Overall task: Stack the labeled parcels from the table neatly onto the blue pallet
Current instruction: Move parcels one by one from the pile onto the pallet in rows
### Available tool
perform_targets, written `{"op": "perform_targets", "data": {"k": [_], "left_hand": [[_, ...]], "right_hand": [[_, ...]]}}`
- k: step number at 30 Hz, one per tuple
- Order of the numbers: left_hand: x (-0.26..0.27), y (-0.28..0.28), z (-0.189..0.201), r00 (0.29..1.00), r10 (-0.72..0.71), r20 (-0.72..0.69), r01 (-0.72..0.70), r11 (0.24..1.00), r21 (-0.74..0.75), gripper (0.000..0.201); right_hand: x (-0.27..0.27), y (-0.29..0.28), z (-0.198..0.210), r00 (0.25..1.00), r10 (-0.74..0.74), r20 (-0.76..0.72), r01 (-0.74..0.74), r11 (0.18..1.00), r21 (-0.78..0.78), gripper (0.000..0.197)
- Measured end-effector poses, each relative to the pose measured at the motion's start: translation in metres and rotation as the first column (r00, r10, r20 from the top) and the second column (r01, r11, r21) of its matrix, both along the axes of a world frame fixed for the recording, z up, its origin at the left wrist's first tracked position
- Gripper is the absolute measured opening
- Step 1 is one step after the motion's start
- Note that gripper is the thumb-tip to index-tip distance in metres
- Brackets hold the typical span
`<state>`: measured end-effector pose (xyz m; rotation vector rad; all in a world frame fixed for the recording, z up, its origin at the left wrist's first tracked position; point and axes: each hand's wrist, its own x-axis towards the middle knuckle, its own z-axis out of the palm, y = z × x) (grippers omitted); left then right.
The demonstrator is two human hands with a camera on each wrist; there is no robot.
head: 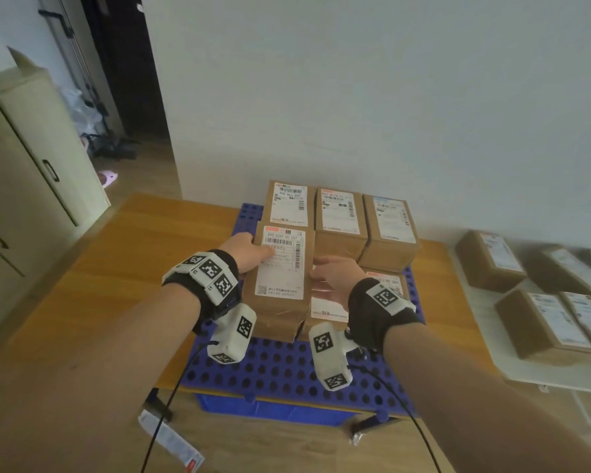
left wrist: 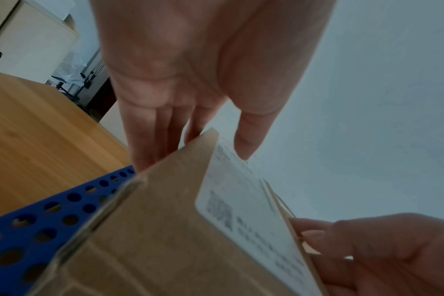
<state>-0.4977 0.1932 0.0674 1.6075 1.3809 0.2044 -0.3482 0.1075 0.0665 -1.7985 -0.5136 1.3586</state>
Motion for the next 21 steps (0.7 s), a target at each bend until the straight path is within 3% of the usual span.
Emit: {"op": "perform_targets", "data": {"k": [21], "left_hand": [[0.000, 0.013, -0.016, 0.996, -0.070, -0.053, 0.076, 0.989, 0.129, 0.033]], "right_hand": [[0.007, 0.012, -0.009, 0.998, 0.034, 0.057, -0.033, 0.999, -0.023, 0.054]]}}
